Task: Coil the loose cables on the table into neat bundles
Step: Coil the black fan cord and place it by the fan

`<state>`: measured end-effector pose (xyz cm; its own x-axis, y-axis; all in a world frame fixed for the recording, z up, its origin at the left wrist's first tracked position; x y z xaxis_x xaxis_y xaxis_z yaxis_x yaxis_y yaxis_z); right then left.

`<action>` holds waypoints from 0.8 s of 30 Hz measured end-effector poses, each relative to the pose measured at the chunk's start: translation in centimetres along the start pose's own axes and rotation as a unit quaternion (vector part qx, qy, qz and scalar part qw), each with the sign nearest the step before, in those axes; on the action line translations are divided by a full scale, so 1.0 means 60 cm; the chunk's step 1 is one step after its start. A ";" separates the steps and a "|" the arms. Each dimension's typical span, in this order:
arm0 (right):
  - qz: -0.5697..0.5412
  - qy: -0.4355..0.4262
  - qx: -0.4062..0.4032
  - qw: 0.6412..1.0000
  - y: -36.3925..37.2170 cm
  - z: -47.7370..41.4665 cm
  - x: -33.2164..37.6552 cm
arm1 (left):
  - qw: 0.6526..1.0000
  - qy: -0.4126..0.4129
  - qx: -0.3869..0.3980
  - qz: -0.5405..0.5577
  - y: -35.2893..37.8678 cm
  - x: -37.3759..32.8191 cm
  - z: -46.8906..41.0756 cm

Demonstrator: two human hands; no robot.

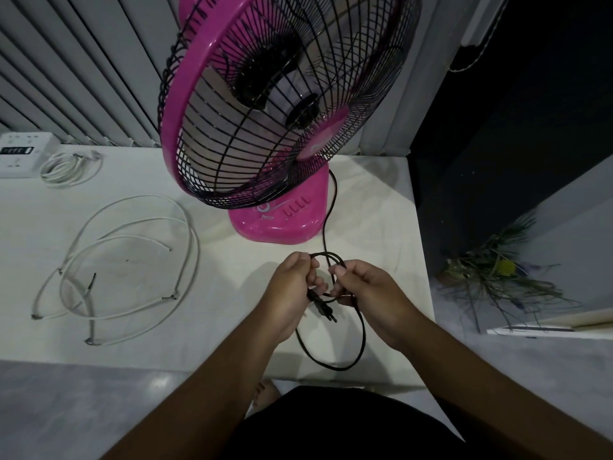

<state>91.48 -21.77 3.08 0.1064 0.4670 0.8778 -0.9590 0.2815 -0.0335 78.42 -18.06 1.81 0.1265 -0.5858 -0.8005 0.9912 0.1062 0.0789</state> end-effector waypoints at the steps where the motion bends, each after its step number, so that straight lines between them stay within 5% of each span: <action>1: -0.018 -0.004 -0.004 1.000 -0.002 0.001 0.004 | 1.000 0.004 -0.002 -0.021 -0.004 0.000 0.001; 8: 0.047 -0.022 0.021 0.998 -0.001 0.005 0.011 | 0.956 0.065 0.087 -0.273 -0.002 -0.019 0.001; 11: 0.026 0.001 -0.026 0.999 -0.009 0.001 0.008 | 0.948 0.111 0.074 -0.289 0.004 -0.029 -0.002; 17: 0.099 0.051 -0.103 0.988 -0.028 0.004 -0.025 | 0.969 0.153 -0.069 -0.179 -0.025 -0.059 -0.007; 24: 0.008 0.204 -0.061 0.977 -0.001 0.024 -0.075 | 0.991 0.012 -0.080 0.103 0.002 -0.019 0.011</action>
<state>90.70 -25.11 -0.19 0.2111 0.7602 0.6144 -0.9258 0.3572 -0.1240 78.39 -17.91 3.08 0.3227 -0.5190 -0.7915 0.9251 0.3496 0.1480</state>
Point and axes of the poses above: each hand's wrist, its own z-axis away from the middle knuckle, its own y-axis out of the palm, x = y × z, the point moved 10 cm from there along -z, towards the middle knuckle, and after that the axes turned 14 degrees about -x, right-handed, at the moved point
